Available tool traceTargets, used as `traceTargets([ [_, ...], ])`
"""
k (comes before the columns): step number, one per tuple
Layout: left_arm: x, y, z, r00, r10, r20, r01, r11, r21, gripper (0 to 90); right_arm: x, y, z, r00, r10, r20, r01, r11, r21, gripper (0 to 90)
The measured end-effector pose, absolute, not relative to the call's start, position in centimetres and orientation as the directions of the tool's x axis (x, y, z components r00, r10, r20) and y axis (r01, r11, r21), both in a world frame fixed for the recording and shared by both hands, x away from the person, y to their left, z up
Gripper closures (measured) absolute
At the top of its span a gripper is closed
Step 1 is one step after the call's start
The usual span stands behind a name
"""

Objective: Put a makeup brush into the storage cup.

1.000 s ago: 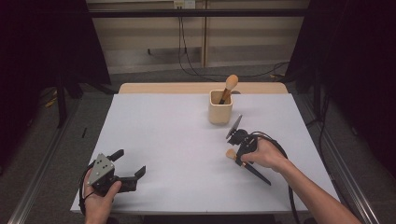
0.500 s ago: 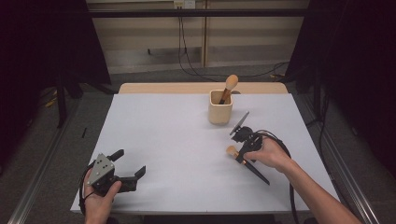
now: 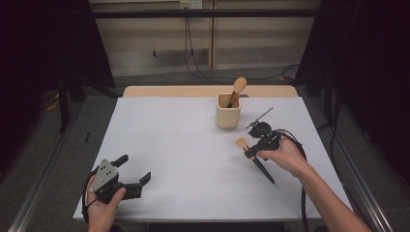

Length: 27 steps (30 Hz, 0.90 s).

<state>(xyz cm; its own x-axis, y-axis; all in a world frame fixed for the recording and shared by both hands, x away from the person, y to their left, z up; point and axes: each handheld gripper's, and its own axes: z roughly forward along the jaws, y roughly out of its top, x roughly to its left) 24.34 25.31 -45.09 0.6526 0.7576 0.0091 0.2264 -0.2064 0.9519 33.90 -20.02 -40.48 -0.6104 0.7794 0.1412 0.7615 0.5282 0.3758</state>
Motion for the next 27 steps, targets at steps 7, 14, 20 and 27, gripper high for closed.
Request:
traceTargets([
  [7, 24.3, 25.3, -45.1, 0.647, 0.762, 0.005, 0.227, -0.199, 0.953, 2.2, 33.3, -20.3, -39.4, -0.609, 0.786, 0.111, 0.722, 0.491, 0.487, 74.2],
  [14, 24.4, 25.2, -45.1, 0.652, 0.758, 0.005, 0.228, -0.201, 0.953, 2.2, 33.1, -20.9, -38.7, -0.593, 0.798, 0.102, 0.675, 0.424, 0.604, 74.2],
  [20, 24.4, 25.3, -45.1, 0.648, 0.762, 0.002, 0.231, -0.199, 0.953, 2.2, 32.7, -21.1, -38.6, -0.586, 0.804, 0.104, 0.625, 0.367, 0.689, 74.2],
  [27, 24.4, 25.5, -45.1, 0.642, 0.767, 0.0, 0.233, -0.195, 0.953, 2.2, 31.8, -21.5, -38.6, -0.582, 0.806, 0.112, 0.557, 0.294, 0.777, 74.2],
])
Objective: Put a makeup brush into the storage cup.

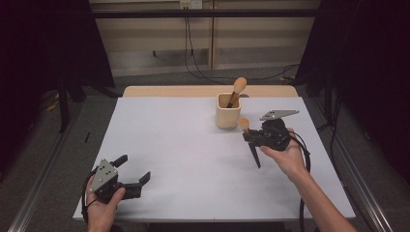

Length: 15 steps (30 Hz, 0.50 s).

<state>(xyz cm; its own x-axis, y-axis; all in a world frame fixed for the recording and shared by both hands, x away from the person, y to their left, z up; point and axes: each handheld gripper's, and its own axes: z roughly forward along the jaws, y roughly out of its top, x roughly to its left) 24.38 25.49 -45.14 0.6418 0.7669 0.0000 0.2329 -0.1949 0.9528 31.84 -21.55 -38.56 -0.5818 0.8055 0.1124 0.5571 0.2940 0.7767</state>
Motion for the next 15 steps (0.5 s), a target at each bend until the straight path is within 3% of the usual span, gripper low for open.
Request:
traceTargets([
  [9, 24.31, 25.51, -45.15, 0.636, 0.771, 0.002, 0.235, -0.197, 0.952, 2.2, 31.15, -21.92, -38.88, -0.591, 0.795, 0.136, 0.454, 0.188, 0.871, 74.1],
  [15, 24.31, 25.49, -45.15, 0.638, 0.77, 0.003, 0.235, -0.197, 0.952, 2.2, 30.95, -21.86, -39.15, -0.627, 0.769, 0.127, 0.398, 0.175, 0.901, 74.1],
])
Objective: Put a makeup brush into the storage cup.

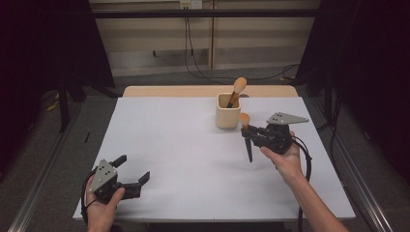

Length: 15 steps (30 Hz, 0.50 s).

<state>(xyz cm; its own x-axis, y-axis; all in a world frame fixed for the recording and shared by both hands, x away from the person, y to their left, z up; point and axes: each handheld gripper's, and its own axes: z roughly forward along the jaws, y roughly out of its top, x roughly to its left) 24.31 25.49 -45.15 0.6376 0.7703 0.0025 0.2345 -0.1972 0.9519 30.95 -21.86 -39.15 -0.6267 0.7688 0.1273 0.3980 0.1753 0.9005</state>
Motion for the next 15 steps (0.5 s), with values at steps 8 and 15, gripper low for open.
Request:
traceTargets([
  [8, 24.3, 25.5, -45.2, 0.638, 0.77, 0.002, 0.234, -0.196, 0.952, 2.2, 30.9, -21.5, -39.0, -0.646, 0.753, 0.122, 0.323, 0.125, 0.938, 74.1],
  [15, 24.4, 25.4, -45.2, 0.645, 0.764, 0.0, 0.233, -0.196, 0.952, 2.2, 32.0, -21.3, -38.4, -0.642, 0.756, 0.128, 0.278, 0.074, 0.958, 74.1],
])
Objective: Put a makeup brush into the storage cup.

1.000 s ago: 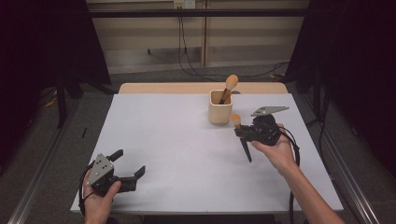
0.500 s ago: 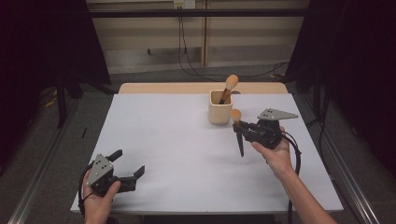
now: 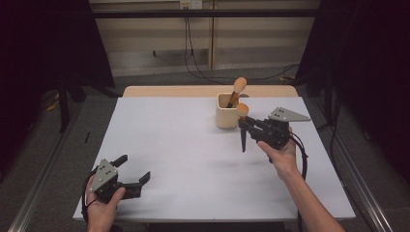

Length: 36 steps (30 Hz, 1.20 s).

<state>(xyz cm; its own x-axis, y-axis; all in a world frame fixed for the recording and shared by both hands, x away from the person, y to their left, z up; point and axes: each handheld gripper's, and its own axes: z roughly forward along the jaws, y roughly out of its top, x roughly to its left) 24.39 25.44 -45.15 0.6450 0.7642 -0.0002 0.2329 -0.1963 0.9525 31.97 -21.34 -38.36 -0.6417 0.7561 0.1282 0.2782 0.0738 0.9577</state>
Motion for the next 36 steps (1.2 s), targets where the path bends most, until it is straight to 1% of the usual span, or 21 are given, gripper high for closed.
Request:
traceTargets([
  [10, 24.4, 25.5, -45.1, 0.644, 0.765, -0.004, 0.234, -0.191, 0.953, 2.2, 33.3, -20.5, -37.0, -0.639, 0.757, 0.141, 0.251, 0.031, 0.968, 74.1],
  [13, 24.4, 25.5, -45.2, 0.643, 0.765, -0.016, 0.24, -0.181, 0.954, 2.2, 33.6, -20.4, -36.4, -0.636, 0.76, 0.135, 0.236, 0.025, 0.971, 74.1],
  [18, 24.4, 25.5, -45.2, 0.642, 0.767, -0.012, 0.239, -0.185, 0.953, 2.2, 34.4, -20.2, -35.6, -0.625, 0.772, 0.113, 0.217, 0.033, 0.976, 74.1],
  [26, 24.4, 25.7, -45.2, 0.638, 0.77, -0.013, 0.242, -0.184, 0.953, 2.2, 36.3, -19.9, -34.2, -0.61, 0.784, 0.112, 0.186, 0.005, 0.983, 74.1],
  [31, 24.4, 25.7, -45.1, 0.64, 0.769, -0.012, 0.24, -0.185, 0.953, 2.2, 37.3, -19.7, -33.2, -0.595, 0.796, 0.111, 0.183, 0.0, 0.983, 74.1],
  [36, 24.4, 25.7, -45.1, 0.643, 0.766, -0.007, 0.238, -0.191, 0.952, 2.4, 38.4, -19.9, -32.9, -0.583, 0.804, 0.114, 0.183, -0.007, 0.983, 74.1],
])
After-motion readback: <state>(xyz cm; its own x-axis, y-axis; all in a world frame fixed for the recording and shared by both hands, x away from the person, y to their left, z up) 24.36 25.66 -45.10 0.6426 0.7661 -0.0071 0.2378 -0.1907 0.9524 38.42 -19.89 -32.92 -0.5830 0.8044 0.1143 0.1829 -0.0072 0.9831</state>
